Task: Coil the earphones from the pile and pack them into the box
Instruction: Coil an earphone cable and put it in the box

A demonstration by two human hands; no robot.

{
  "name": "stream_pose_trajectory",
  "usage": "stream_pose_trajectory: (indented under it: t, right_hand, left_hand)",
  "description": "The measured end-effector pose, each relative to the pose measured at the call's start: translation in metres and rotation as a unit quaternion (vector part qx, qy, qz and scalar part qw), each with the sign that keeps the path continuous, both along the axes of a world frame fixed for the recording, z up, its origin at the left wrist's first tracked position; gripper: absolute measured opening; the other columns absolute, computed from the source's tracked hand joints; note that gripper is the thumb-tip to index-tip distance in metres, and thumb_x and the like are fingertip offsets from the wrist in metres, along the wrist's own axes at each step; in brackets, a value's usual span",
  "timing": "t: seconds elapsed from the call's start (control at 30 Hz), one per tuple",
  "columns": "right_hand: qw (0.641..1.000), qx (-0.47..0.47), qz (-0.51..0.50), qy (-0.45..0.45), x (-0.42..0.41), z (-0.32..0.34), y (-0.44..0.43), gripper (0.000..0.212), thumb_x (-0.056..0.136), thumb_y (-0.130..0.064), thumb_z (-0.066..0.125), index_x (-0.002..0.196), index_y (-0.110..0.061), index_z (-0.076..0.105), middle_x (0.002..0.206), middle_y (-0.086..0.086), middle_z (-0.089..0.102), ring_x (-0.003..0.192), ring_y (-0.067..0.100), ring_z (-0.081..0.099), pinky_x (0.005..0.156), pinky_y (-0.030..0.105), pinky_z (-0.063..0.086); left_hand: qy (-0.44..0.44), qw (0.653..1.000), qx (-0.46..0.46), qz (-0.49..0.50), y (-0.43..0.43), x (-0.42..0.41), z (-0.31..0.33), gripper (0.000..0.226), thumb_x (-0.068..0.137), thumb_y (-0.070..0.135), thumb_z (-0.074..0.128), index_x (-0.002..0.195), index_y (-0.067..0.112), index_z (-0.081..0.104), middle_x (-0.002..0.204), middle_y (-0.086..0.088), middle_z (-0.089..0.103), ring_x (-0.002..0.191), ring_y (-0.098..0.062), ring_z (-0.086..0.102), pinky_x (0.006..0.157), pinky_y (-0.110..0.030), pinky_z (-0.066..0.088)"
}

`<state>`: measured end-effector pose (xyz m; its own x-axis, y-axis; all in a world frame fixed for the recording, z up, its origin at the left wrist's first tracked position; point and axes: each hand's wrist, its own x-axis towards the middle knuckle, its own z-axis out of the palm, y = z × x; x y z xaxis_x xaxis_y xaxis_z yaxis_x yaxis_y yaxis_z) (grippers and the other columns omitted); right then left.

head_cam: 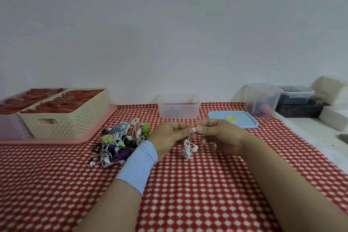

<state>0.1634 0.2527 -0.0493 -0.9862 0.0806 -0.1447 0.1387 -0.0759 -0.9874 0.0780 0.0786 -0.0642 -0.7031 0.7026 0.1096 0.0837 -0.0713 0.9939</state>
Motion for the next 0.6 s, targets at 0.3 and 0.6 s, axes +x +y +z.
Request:
stream_pose_trajectory:
  t: [0.3,0.6]
  right_hand:
    - [0.994,0.088,-0.048,0.040,0.007,0.010,-0.002,0.012,0.087,-0.022,0.073,0.093,-0.015,0.081,0.096,0.008,0.078,0.063,0.014,0.062,0.045,0.020,0.038]
    - [0.956,0.242,-0.117,0.114,0.007,0.011,-0.012,0.013,0.081,-0.014,0.082,0.095,-0.015,0.081,0.076,0.007,0.076,0.058,0.011,0.061,0.047,0.022,0.045]
  left_hand:
    - [0.025,0.998,-0.017,0.061,0.001,0.000,0.000,0.006,0.088,0.010,0.071,0.091,0.012,0.075,0.089,-0.010,0.077,0.087,-0.024,0.071,0.089,-0.037,0.057]
    - [0.097,0.989,-0.048,0.100,0.002,0.001,0.002,0.010,0.087,0.008,0.072,0.095,0.005,0.075,0.079,-0.003,0.077,0.064,-0.003,0.067,0.065,-0.013,0.051]
